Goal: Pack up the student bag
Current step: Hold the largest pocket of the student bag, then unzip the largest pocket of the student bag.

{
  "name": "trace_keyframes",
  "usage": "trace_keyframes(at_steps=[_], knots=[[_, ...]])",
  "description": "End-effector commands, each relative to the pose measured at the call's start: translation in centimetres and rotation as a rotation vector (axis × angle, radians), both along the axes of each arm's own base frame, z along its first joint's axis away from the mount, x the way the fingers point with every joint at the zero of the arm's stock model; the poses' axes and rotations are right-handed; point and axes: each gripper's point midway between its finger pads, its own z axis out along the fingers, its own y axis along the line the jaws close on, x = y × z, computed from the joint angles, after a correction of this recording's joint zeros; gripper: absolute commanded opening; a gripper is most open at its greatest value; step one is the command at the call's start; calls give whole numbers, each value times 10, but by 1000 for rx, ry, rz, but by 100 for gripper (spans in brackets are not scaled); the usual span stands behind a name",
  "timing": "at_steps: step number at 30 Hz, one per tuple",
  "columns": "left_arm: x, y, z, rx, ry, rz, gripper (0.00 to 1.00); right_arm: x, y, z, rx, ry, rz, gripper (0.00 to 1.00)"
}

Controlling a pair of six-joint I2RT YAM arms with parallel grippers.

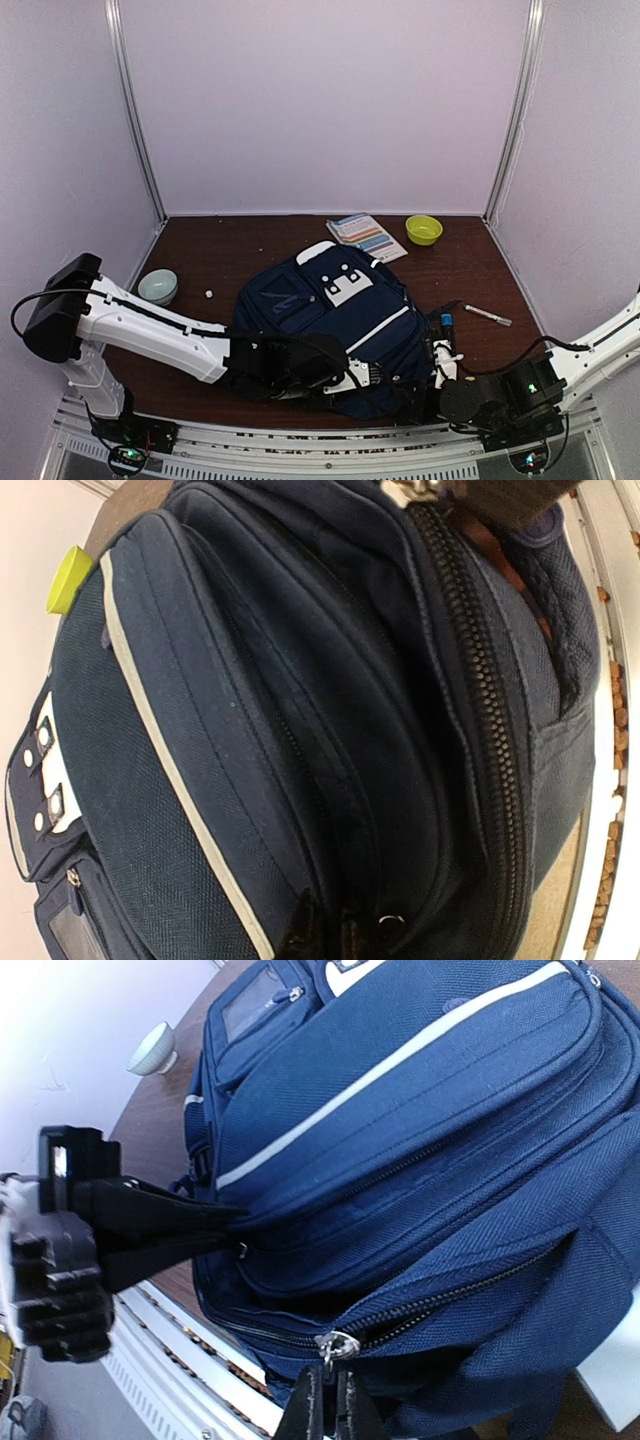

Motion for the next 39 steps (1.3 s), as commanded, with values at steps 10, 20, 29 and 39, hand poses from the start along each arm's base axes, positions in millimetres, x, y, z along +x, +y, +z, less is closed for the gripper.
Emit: trace_keyframes(at_steps=[10, 20, 29, 39], knots=[[42, -6, 80, -240, 29, 172, 0, -3, 5, 19, -79, -43, 54, 0], [29, -24, 122, -443, 253, 170, 0, 3, 11, 36, -120, -114, 44, 0], [42, -29, 105, -499, 426, 238, 0, 1, 12, 43, -81, -124, 72, 0], [47, -38, 107, -508, 470, 255, 0, -17, 48, 60, -58, -174, 189, 0]])
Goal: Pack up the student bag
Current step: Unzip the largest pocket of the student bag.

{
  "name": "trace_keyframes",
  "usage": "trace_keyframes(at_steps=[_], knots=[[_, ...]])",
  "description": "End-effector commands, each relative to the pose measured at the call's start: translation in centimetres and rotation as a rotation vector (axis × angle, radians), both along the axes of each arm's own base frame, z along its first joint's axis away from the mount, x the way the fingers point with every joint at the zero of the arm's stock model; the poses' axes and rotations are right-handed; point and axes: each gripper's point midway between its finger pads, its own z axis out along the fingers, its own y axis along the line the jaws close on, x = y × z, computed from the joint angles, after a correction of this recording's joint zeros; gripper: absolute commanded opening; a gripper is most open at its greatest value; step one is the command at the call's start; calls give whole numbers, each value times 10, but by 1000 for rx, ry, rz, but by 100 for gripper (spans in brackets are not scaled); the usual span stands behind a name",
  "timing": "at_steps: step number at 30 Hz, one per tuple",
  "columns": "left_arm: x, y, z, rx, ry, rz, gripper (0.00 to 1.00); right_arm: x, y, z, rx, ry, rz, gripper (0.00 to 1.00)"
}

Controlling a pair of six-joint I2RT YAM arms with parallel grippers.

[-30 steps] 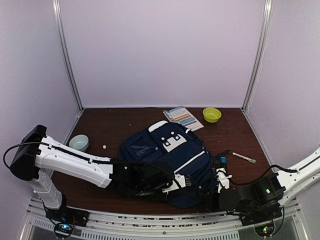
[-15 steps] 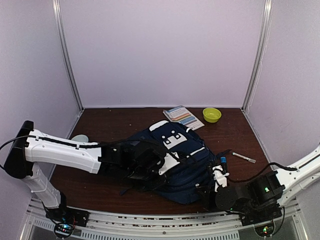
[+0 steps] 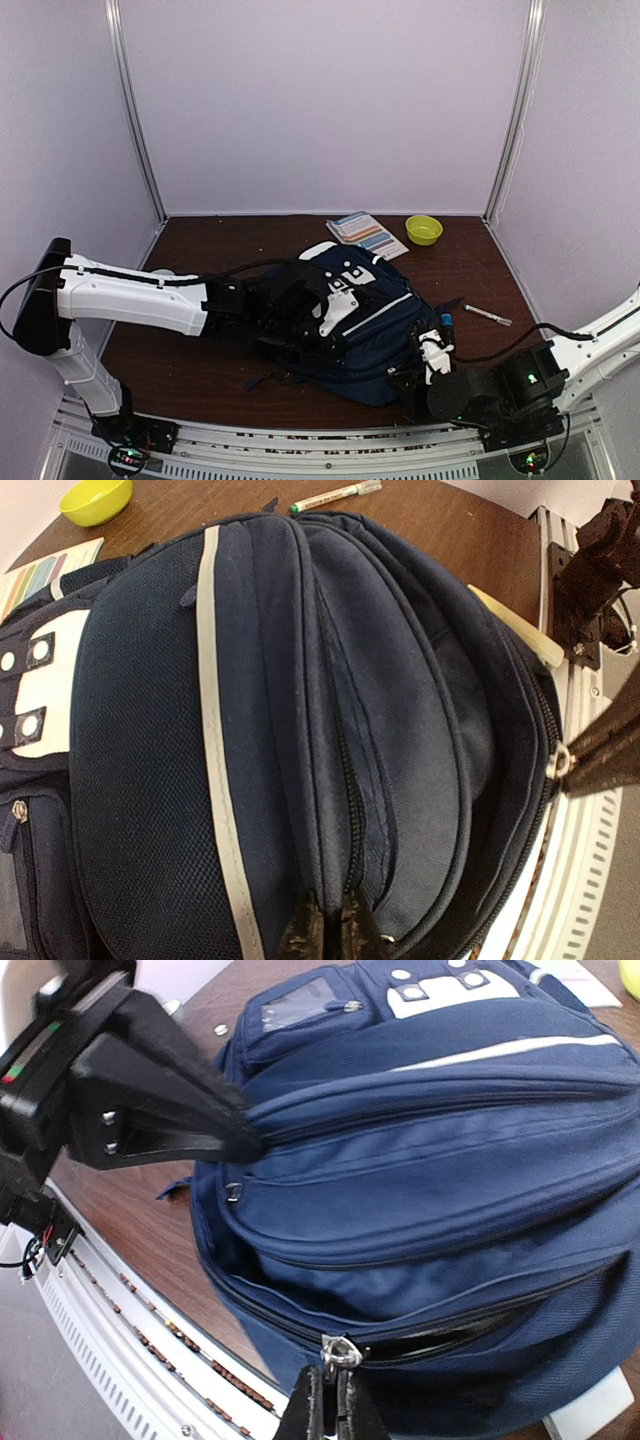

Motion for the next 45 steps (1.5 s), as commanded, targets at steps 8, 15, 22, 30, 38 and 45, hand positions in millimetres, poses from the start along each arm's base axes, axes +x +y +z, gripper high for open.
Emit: trace_keyframes(at_steps=[8, 15, 22, 30, 38, 45], knots=[[14, -32, 53, -233, 41, 37, 0, -25, 63, 27, 63, -42, 149, 0], [10, -31, 62, -259, 66, 27, 0, -17, 61, 31, 93, -81, 113, 0], [8, -32, 69, -284, 76, 23, 0, -15, 56, 29, 113, -81, 105, 0], [12, -22, 74, -299, 79, 41, 0, -15, 62, 35, 134, -99, 121, 0], [14, -17, 99, -391, 240, 58, 0, -12, 83, 47, 91, -176, 174, 0], [16, -21, 110, -415, 276, 92, 0, -6, 88, 45, 79, -179, 166, 0]])
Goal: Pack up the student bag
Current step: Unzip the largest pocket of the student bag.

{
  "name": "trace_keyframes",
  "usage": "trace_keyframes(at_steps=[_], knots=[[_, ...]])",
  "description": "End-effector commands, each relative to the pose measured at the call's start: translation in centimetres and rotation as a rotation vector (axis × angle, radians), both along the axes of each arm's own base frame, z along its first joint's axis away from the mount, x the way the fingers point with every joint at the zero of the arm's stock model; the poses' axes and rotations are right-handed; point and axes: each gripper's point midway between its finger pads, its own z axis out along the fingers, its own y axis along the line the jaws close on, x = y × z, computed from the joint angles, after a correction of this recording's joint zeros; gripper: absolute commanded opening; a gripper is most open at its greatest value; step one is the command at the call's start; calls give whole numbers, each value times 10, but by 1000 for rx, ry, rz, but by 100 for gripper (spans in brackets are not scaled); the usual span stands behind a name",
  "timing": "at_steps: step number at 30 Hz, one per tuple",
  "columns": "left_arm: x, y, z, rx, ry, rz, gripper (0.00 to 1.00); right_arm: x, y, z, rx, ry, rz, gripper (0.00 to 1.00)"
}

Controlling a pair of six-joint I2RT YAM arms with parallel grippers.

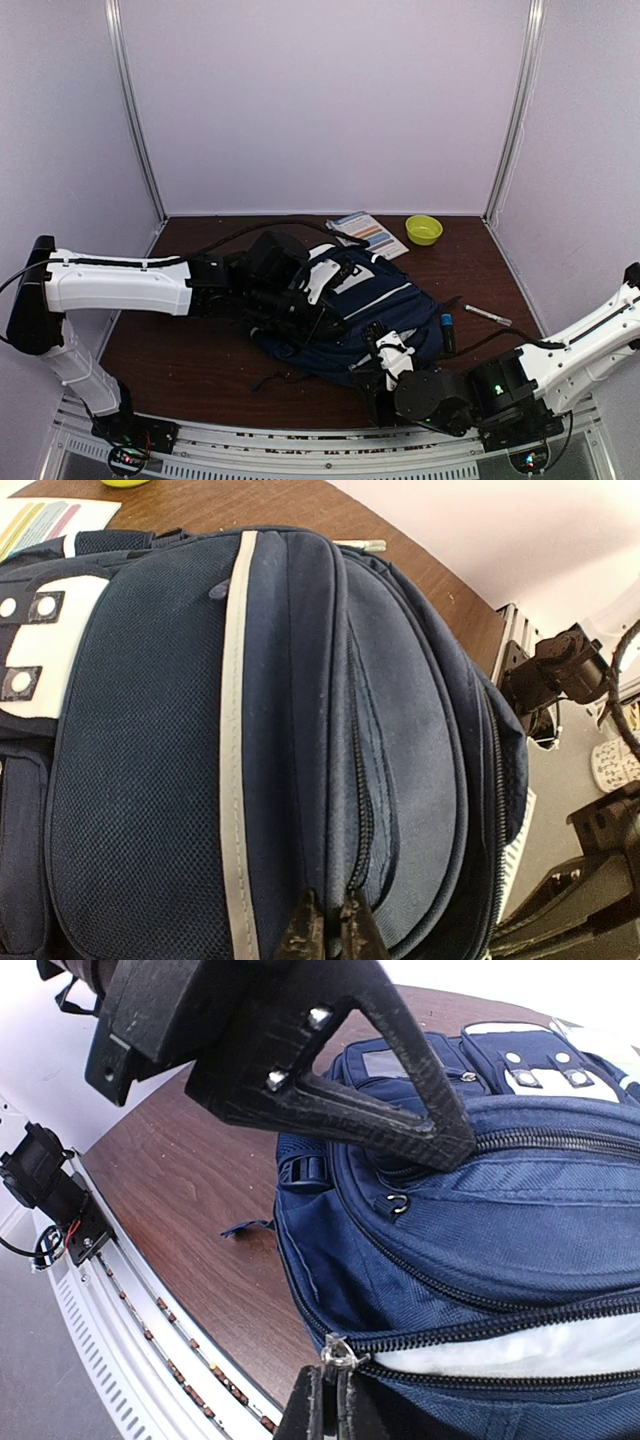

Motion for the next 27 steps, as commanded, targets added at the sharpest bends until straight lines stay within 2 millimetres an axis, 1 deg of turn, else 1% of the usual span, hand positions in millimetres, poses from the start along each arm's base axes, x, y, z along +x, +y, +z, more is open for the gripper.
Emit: trace_keyframes(at_steps=[1, 4, 8, 10, 15, 17, 19, 27], knots=[[6, -24, 75, -230, -16, 13, 0, -3, 19, 21, 71, -1, 28, 0], [7, -29, 83, -245, -20, 8, 0, -1, 20, 19, 66, -5, 26, 0], [3, -31, 98, -279, -20, -16, 0, 3, 20, 19, 59, -31, 14, 0], [2, -30, 105, -295, -20, -21, 0, 5, 21, 22, 63, -51, 9, 0], [1, -27, 127, -325, -21, -31, 0, 9, 36, 32, 26, -136, 29, 0], [0, -26, 129, -321, -23, -32, 0, 10, 42, 37, 14, -161, 27, 0], [1, -25, 128, -312, -26, -27, 0, 12, 45, 38, 12, -176, 20, 0], [-1, -20, 128, -312, -25, -22, 0, 26, 37, 35, 12, -230, -77, 0]])
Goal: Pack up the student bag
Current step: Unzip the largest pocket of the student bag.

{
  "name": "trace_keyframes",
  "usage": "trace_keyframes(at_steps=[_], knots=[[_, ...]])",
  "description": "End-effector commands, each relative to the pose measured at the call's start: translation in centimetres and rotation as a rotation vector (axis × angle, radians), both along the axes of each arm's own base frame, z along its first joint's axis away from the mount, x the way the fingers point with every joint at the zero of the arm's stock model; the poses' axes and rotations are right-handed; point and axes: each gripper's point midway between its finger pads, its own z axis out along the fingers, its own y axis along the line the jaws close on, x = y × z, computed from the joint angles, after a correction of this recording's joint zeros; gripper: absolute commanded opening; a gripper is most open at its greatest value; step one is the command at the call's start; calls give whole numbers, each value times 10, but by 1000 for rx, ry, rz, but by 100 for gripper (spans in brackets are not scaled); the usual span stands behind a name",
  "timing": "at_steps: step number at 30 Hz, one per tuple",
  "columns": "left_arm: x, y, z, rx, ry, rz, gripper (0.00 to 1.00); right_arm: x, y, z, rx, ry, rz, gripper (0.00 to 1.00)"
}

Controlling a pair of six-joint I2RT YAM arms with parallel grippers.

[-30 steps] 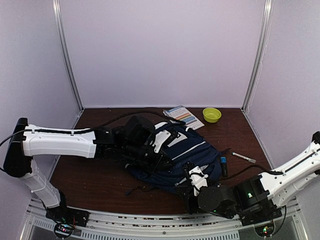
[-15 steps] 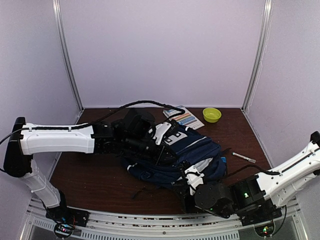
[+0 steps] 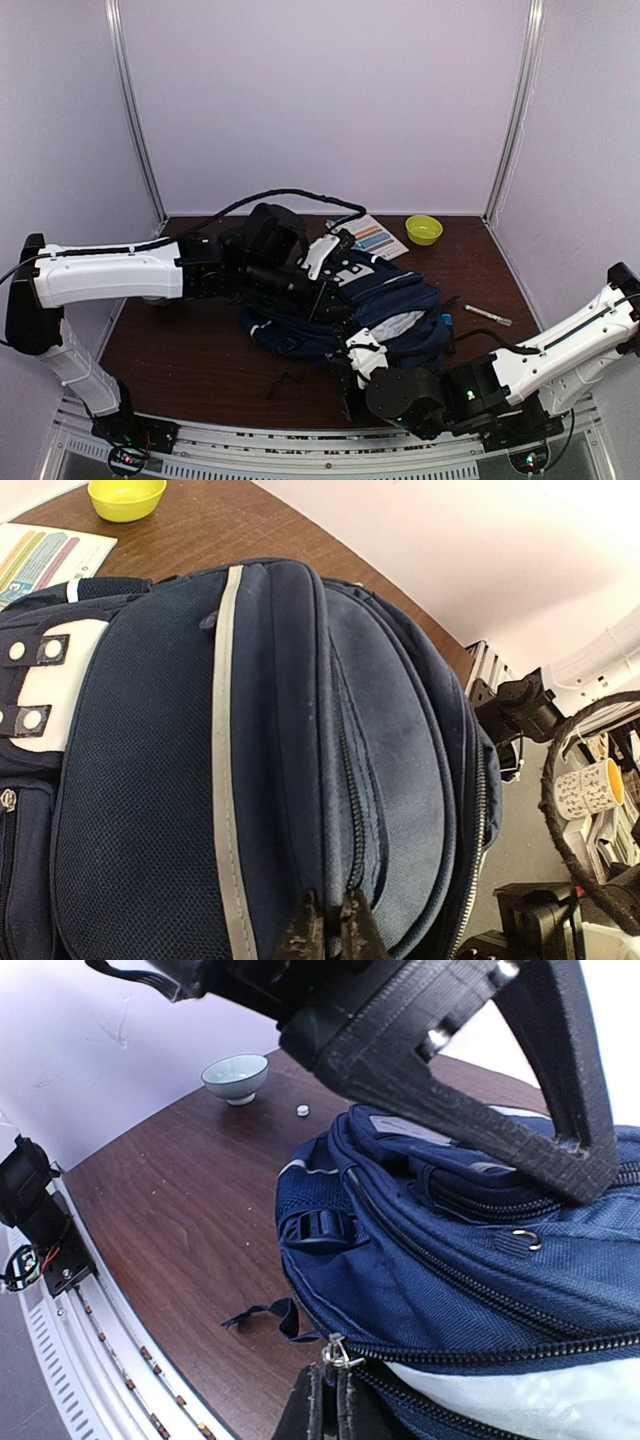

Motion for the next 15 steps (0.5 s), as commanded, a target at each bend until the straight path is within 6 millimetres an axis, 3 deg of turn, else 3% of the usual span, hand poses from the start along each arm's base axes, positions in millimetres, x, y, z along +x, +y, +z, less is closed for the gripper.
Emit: trace_keyframes(at_steps=[1, 4, 10, 15], knots=[[-6, -12, 81, -239, -72, -37, 0, 11, 2, 15, 54, -52, -75, 0], [-7, -11, 81, -243, -72, -39, 0, 16, 2, 8, 45, -49, -118, 0], [-8, -9, 80, -245, -75, -37, 0, 11, 26, -4, -16, -40, -84, 0], [-8, -8, 80, -250, -79, -35, 0, 8, 32, -6, -26, -43, -56, 0]])
